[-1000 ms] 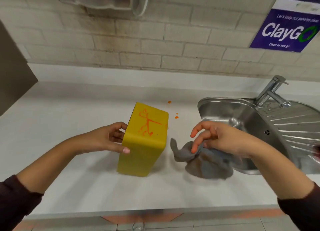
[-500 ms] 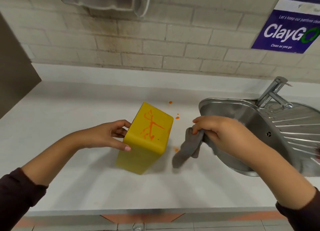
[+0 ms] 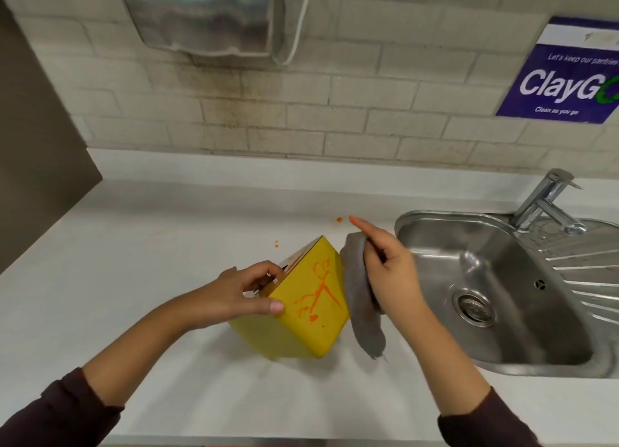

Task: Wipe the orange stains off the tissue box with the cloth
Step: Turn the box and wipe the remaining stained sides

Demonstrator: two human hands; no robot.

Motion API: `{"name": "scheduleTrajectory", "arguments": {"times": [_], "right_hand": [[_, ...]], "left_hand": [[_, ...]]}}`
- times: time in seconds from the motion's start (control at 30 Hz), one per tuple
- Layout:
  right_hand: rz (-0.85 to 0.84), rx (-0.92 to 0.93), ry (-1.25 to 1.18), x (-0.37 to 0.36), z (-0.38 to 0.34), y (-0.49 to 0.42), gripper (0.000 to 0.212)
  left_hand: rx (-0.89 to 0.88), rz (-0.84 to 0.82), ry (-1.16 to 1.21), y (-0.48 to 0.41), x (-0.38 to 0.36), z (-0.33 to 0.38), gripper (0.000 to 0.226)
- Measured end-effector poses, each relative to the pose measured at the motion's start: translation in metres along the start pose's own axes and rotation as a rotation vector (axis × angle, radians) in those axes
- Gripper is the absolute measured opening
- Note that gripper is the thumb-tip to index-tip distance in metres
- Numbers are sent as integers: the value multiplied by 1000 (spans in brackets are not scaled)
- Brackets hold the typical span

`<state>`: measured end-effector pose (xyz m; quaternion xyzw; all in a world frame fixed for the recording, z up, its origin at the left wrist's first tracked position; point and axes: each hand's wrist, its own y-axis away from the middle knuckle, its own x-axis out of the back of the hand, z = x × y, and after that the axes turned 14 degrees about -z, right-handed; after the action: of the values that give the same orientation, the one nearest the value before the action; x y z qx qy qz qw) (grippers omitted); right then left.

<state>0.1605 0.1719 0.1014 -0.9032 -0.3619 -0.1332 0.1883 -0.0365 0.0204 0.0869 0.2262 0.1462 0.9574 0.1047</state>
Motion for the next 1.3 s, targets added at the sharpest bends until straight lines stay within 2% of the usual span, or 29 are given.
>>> {"name": "scheduleTrajectory", "arguments": {"times": [0.1, 0.17, 0.23, 0.33, 0.43, 0.53, 0.63, 0.77, 0.97, 1.17, 1.23, 1.3], "right_hand": [[232, -38, -33, -20, 4, 3, 29], [290, -4, 12, -26, 6, 6, 24], [208, 46, 61, -31, 8, 12, 14], [28, 69, 178, -35, 11, 23, 37], [65, 109, 425, -33, 19, 29, 40], [90, 110, 370, -33, 25, 34, 36], [132, 35, 248, -35, 30, 29, 29], [179, 52, 190, -39, 24, 14, 35], [86, 167, 281, -44, 21, 9, 40], [-126, 389, 398, -39, 24, 22, 37], [-117, 407, 351, -32, 27, 24, 34], [-27, 360, 291, -29, 28, 23, 33]], "left_hand": [[-11, 32, 26, 1, -2, -3, 69], [-9, 34, 25, 0, -3, -5, 68], [-4, 40, 32, 0, -3, -4, 62], [-5, 60, 81, 1, -1, -3, 57], [7, 56, 87, 1, -2, -5, 52], [5, 48, 109, 1, -3, -5, 46], [-1, 47, 140, -1, -4, -3, 45], [-15, 89, 166, 1, -4, -4, 49], [-30, 103, 200, 3, -4, -6, 49], [-50, 119, 229, 1, -3, -10, 49], [-66, 111, 256, 1, -2, -9, 49], [-75, 107, 255, 0, -1, -9, 50]]}}
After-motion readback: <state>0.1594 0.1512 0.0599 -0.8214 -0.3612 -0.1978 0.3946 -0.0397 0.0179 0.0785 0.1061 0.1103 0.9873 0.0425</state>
